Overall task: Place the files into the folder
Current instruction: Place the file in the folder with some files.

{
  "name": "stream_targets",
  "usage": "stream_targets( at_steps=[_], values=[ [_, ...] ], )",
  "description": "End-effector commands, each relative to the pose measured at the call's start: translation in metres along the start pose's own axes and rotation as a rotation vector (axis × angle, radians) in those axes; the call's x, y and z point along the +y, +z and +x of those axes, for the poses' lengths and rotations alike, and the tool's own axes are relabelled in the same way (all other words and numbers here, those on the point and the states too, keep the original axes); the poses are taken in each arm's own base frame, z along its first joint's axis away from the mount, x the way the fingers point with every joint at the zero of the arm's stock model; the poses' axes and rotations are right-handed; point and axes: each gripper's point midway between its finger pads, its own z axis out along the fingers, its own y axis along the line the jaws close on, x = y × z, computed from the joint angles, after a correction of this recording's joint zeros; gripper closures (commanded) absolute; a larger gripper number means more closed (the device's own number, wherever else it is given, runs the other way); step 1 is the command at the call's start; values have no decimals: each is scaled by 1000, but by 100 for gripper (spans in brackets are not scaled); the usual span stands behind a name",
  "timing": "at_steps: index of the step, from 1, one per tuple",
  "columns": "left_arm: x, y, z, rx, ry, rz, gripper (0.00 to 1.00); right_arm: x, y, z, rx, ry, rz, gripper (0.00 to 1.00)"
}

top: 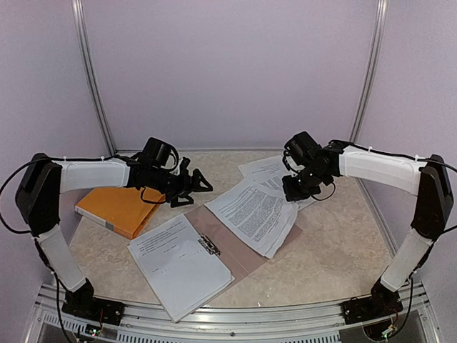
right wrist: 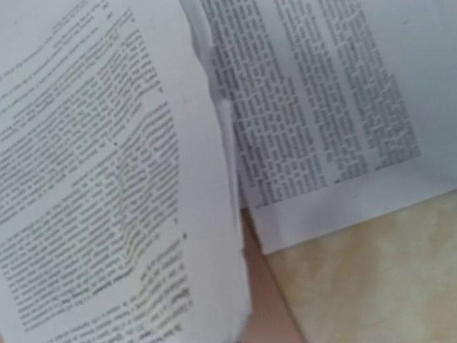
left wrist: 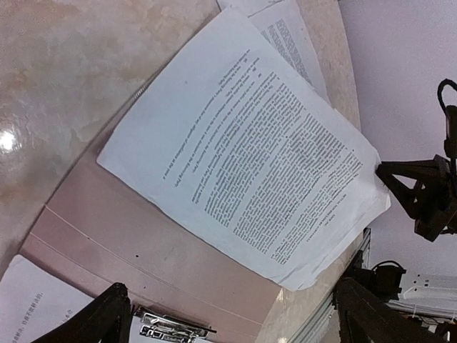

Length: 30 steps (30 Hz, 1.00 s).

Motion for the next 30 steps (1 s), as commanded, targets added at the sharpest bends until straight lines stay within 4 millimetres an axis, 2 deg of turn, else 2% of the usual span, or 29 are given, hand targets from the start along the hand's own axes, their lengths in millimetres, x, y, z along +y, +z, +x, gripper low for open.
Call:
stream_targets(
  at_steps=[1,7,13,18,25,30],
  values=[
    [-3,28,18,111,-181,108,6,3,3,1,-29,104,-46,100],
    [4,51,23,161,-231,130,7,-5,6,3,-49,138,-8,100],
    [4,58,9,147,-191,122,7,-5,24,24,10,118,-18,100],
    [0,59,-4,124,-114,92,7,-16,31,36,48,63,45,100],
    [1,56,-20,99,-76,54,7,-21,44,54,107,-14,66,77],
    [-1,56,-12,122,-118,70,7,-21,45,46,80,-55,67,59]
  ],
)
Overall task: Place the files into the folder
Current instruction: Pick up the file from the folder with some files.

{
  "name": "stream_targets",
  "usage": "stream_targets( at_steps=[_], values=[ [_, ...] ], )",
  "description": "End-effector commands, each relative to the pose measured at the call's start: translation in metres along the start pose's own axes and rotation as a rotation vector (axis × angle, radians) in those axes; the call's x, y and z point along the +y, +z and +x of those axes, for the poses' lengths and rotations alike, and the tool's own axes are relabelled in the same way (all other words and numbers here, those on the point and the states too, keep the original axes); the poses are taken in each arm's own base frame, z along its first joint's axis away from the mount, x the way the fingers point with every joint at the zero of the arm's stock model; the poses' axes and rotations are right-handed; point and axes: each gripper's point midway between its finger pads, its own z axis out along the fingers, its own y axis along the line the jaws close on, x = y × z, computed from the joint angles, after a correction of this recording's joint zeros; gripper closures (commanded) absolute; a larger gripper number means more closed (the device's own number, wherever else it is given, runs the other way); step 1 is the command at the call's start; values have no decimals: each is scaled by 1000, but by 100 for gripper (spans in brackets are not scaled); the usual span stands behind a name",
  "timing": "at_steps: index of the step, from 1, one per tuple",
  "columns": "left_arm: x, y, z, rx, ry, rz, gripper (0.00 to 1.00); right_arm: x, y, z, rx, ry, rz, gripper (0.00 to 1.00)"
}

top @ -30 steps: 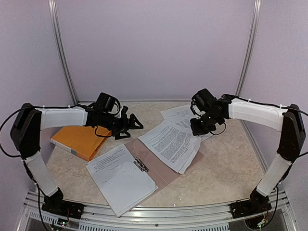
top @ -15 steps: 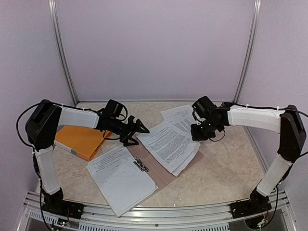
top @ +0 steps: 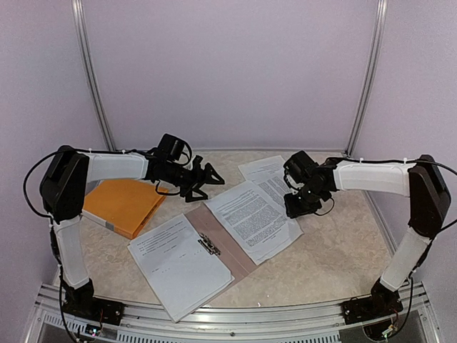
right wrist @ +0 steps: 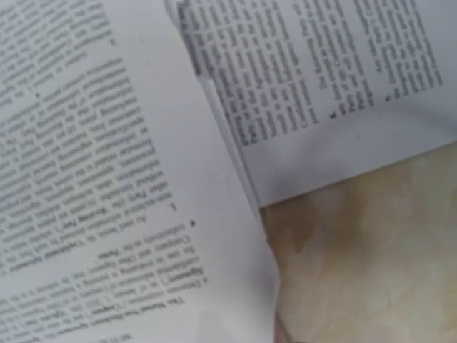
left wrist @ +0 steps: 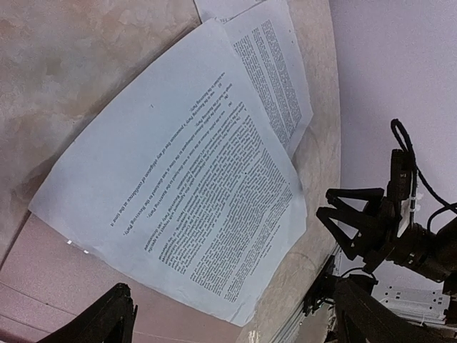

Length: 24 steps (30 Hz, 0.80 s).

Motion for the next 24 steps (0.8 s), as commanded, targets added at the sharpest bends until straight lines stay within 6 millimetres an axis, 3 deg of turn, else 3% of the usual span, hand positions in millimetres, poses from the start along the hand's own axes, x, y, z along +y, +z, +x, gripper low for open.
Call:
stream_targets(
  at_steps=[1,6,14,24],
  values=[
    [13,7,13,47,-51,-23,7,-3,7,-3,-7,-60,15,55],
    [15,15,32,99,-140,21,7,6,23,-27,-37,-102,-40,44],
    [14,30,43,145,-217,63,7,11,49,-53,-43,-133,-161,41],
    [22,42,53,161,-259,57,9,13,60,-44,-3,-95,-297,42]
  ],
)
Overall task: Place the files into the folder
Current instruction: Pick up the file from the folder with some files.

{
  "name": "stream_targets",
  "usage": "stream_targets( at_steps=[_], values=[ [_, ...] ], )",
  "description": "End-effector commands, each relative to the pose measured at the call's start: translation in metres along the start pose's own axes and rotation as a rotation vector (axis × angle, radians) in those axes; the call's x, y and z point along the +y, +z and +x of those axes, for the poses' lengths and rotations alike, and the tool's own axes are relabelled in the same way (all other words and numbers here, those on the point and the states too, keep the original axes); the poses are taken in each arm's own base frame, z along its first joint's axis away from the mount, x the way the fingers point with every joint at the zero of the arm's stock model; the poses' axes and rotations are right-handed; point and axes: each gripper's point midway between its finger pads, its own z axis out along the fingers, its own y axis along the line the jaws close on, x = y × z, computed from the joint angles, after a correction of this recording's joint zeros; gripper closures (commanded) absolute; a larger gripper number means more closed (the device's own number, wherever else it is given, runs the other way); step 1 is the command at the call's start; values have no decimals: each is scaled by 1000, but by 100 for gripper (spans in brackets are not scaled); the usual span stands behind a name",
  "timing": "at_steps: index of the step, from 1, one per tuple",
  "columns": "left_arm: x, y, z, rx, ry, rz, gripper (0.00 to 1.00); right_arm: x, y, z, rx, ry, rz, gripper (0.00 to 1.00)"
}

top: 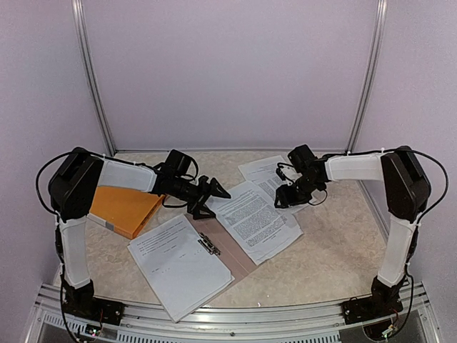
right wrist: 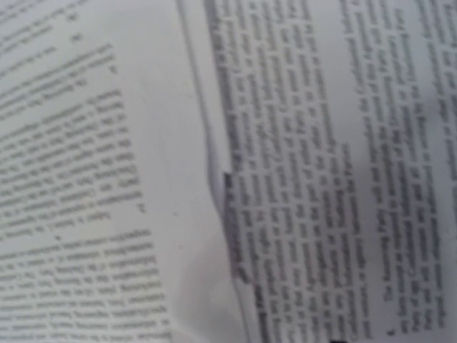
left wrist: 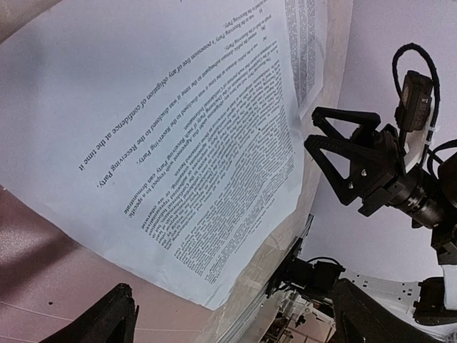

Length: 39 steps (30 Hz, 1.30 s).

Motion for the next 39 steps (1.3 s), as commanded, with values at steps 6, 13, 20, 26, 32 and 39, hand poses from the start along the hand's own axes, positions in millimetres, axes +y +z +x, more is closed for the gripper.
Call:
stream_targets(
  at_steps=[6,13,20,26,32,39],
  values=[
    [22,8,11,12,-50,-34,9,8,18,18,39,20,-114,44],
    [28,0,16,5,-45,-64,9,10,20,29,53,29,-134,45],
    [34,7,15,24,-61,-65,9,14,15,33,53,44,-162,50],
    [36,9,16,25,-62,-69,9,20,4,31,34,57,-195,68],
    [37,9,16,23,-61,-72,9,24,-3,31,22,63,-210,80],
    [38,9,15,17,-56,-74,9,26,-15,27,-6,67,-214,98]
  ],
)
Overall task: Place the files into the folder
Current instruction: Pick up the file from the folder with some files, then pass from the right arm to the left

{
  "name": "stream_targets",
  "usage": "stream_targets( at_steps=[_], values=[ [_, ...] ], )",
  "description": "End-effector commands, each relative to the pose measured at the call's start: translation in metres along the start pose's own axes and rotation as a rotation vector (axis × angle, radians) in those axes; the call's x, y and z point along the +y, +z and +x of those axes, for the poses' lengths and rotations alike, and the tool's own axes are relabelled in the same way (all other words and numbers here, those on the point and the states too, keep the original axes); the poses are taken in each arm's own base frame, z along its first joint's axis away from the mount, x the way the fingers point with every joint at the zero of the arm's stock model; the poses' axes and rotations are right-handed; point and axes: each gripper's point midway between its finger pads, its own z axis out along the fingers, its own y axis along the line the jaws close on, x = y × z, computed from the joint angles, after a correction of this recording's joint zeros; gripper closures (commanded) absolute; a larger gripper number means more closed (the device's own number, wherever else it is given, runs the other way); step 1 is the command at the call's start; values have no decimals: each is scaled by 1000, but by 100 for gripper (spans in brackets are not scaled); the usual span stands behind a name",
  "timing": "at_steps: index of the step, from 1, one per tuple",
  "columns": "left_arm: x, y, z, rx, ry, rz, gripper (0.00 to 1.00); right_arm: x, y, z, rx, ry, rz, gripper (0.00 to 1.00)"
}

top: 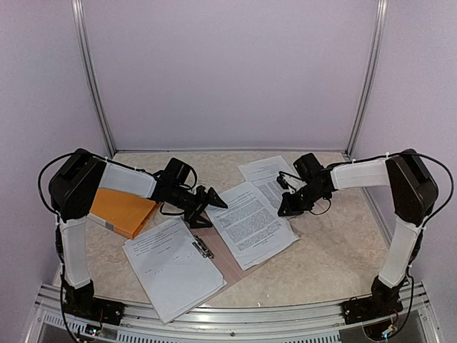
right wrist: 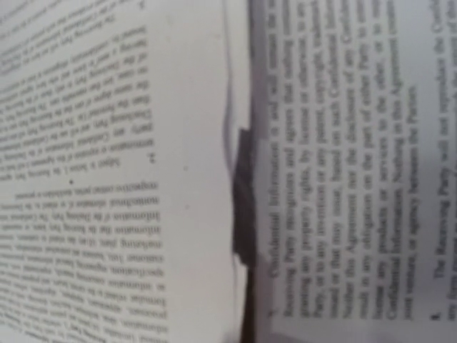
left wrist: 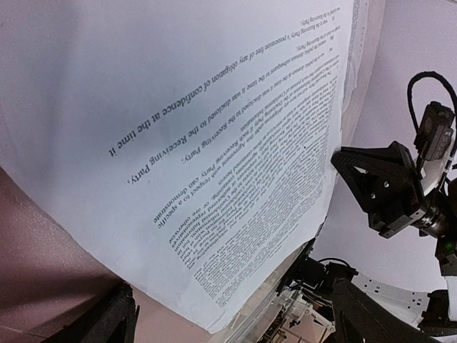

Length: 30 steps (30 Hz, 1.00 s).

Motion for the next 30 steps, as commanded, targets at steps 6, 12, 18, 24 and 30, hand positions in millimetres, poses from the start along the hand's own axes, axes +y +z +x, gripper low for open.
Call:
stream_targets(
  at_steps=[6,12,18,24,30],
  values=[
    [8,6,0,2,2,-13,9,8,-17,-4,-35,4,-23,100],
    [9,14,-3,16,-5,6,9,4,-18,-4,-44,11,-3,100],
    [11,20,-6,20,-12,6,9,5,-19,-5,-53,19,-6,100],
    [11,23,-8,9,-5,12,9,11,-16,1,-74,74,-65,100],
    [0,27,-13,-6,38,68,14,15,-15,7,-94,130,-104,100]
  ],
)
